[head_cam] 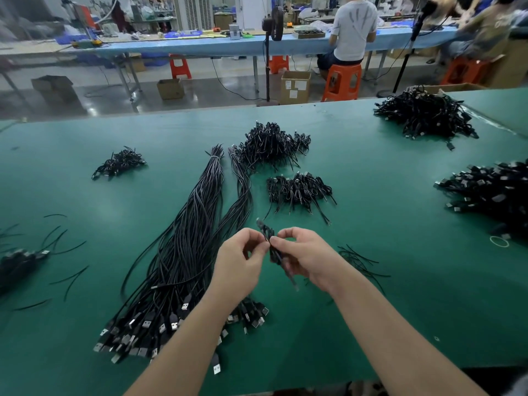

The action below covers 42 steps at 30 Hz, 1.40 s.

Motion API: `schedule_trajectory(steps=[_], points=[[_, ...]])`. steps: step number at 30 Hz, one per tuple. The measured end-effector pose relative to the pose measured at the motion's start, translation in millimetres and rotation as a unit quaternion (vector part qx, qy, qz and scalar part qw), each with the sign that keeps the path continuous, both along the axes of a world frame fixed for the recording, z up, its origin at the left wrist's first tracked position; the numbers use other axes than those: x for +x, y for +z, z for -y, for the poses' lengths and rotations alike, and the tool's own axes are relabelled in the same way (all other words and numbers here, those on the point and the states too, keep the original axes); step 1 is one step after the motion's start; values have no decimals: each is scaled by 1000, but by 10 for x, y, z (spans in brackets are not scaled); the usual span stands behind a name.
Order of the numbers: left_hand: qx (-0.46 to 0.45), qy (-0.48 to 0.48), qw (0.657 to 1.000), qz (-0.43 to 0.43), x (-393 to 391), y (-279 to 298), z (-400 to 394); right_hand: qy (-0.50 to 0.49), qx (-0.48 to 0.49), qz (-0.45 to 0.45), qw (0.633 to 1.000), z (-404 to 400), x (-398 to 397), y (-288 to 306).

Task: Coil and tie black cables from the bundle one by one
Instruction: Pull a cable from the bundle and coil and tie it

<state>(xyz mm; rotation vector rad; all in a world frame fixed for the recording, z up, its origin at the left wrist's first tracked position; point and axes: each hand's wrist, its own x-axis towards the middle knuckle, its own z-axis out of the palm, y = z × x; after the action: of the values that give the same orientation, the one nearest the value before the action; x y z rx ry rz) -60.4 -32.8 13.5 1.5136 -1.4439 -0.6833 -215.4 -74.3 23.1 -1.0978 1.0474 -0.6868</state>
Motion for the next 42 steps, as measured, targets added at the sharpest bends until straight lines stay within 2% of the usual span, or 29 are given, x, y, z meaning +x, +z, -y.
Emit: schedule_trajectory(steps=[3,5,7,9,11,14,18,23,25,28,30,32,38,42], points=[[-128,-30,982,138,7,-25,-34,34,109,100,988,19,-46,41],[-158,-29,974,160,7,-38,-34,48,111,122,985,15,-77,42],[-145,-15,982,123,3,-35,-37,41,71,118,990,1,-68,43],[-95,12,994,46,6,-26,-17,20,9,103,994,-7,-62,40],[-13,35,998,-57,17,-15,18,12,-79,42,996,-7,-73,19],[97,27,977,-187,39,-11,55,17,-173,-57,983,-14,-67,-3],[121,20,969,-214,49,-16,38,-7,-227,-73,971,-13,-35,-11],[102,30,971,-215,48,-26,18,-6,-232,-61,971,-39,-12,-23],[72,32,981,-176,31,-24,0,-1,-213,-57,975,-39,-1,-13],[-7,28,998,-52,18,-13,-37,10,-134,-19,991,-19,16,41],[-59,19,998,16,28,-1,-69,21,-98,-5,995,3,10,72],[-102,20,992,70,46,5,-82,35,-101,-13,994,7,3,86],[-178,19,967,180,90,12,-60,37,-115,-39,992,-31,65,62],[-171,8,962,212,125,-31,-57,54,-56,-30,996,-27,57,50]])
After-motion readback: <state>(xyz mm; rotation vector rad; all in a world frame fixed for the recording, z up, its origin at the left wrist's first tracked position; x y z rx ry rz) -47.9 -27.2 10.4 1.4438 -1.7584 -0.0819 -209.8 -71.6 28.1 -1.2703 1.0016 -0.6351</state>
